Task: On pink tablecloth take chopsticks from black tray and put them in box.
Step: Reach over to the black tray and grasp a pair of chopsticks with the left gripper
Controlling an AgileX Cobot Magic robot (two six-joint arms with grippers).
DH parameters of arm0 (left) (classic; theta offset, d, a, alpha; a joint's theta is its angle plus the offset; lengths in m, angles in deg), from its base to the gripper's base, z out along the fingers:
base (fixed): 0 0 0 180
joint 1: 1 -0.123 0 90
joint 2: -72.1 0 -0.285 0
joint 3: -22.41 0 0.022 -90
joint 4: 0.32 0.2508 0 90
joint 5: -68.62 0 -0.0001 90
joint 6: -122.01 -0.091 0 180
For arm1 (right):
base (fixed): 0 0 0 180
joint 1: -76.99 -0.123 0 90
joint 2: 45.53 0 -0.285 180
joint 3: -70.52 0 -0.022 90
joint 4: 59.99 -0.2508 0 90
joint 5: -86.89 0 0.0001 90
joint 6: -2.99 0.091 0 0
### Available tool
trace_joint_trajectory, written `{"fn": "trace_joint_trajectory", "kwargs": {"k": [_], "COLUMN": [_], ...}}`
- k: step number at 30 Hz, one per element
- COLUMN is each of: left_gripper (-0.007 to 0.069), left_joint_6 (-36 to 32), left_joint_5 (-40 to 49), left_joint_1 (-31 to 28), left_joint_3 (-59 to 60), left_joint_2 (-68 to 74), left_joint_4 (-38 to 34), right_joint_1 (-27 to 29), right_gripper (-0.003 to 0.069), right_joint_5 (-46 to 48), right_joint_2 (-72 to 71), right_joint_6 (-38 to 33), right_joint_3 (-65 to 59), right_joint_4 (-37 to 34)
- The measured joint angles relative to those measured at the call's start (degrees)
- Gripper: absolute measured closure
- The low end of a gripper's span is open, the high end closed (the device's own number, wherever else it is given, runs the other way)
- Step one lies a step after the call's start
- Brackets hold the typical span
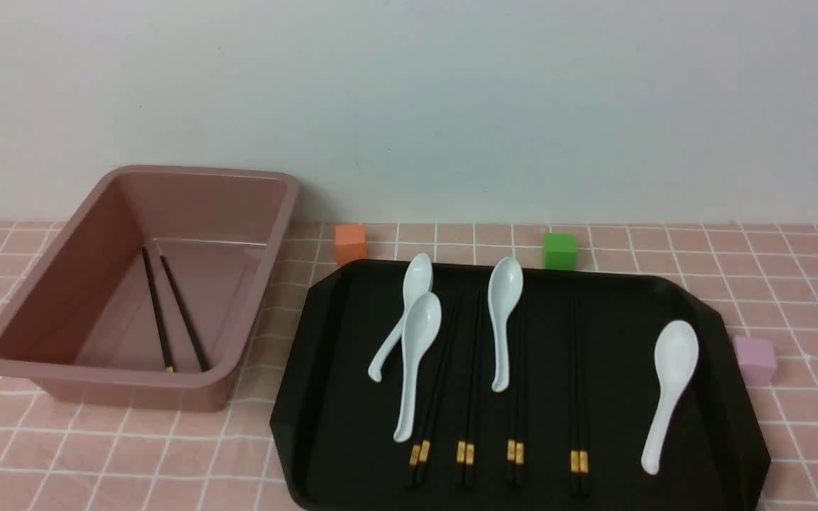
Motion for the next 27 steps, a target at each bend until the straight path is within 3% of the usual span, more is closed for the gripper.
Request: {"fn": "trace_joint_trajectory", "kwargs": {"k": [16, 23, 27], "left_gripper": [0.0586, 0.0584, 0.0580], "left_joint_6": [0.8, 11.2, 11.4], "left_joint_5": [-2.6, -13.1, -16.2], "left_joint_1": [0.0, 0.0, 0.0], "left_joint_3": [0.0, 0.0, -0.2], "left_joint_2": [0.0, 0.0, 0.0], "left_joint_4": [-1.9, -24.0, -26.9], "right_joint_1": [0.0, 0.0, 0.0], "right_gripper": [0.0419, 0.0419, 0.0419], "right_joint_5": [0.0, 0.0, 0.0], "right_joint_2": [0.0, 0.0, 0.0], "right_joint_6": [0.0, 0.0, 0.0], "right_joint_3": [0.0, 0.0, 0.0], "right_joint_4": [0.0, 0.0, 0.0]}}
